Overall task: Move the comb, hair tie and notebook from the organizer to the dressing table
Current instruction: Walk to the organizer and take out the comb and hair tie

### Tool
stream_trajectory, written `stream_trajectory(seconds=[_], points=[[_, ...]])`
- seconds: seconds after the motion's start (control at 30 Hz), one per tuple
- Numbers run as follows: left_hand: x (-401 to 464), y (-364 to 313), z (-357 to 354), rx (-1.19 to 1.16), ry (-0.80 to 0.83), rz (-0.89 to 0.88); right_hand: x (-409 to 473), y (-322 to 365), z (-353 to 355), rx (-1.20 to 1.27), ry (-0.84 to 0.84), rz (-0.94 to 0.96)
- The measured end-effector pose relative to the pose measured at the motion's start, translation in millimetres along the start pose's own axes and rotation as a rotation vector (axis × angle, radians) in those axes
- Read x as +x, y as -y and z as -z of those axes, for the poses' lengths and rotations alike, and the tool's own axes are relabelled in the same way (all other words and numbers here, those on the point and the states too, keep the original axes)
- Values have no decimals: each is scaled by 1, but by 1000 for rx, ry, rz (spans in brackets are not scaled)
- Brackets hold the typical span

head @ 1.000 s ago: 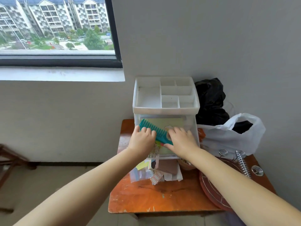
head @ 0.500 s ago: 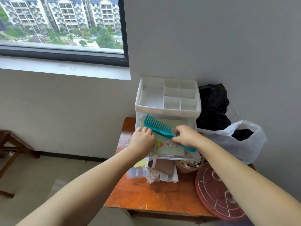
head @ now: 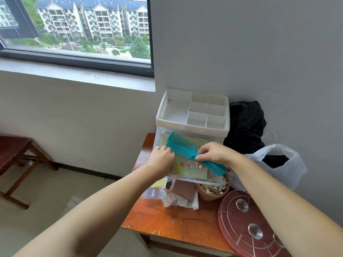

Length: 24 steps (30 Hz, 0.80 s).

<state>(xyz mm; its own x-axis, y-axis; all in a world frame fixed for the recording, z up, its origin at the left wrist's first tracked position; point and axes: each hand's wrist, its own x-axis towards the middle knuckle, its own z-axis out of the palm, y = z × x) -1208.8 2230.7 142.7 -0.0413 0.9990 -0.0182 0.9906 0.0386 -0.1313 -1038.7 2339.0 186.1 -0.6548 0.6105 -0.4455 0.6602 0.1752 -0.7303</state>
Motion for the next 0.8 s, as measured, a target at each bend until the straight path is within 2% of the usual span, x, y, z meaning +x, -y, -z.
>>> stream_trajectory(seconds=[0.07,0.13,0.23,0.3,0.47,0.57,0.67,0.8], points=[[-2,2,3,-45,-18,1,0,-2,2,47,10,-3],[-7,5,11,-191,-41,46,0,-2,6,56,24,-6],[-22,11,25,-696,-45,213,-4,4,9,83,82,-8],[-36,18,32,-999,-109,312,-8,12,7,127,122,16],[-107,60,40,-1472,-280,508,-13,63,-28,140,162,127],[-183,97,30,-1596,-398,656,-18,113,-82,-43,148,239],[-285,130,12,-1558,-524,853,-29,167,-167,-193,142,390],[-439,156,-5,-1497,-696,1141,-59,229,-309,-213,271,575]])
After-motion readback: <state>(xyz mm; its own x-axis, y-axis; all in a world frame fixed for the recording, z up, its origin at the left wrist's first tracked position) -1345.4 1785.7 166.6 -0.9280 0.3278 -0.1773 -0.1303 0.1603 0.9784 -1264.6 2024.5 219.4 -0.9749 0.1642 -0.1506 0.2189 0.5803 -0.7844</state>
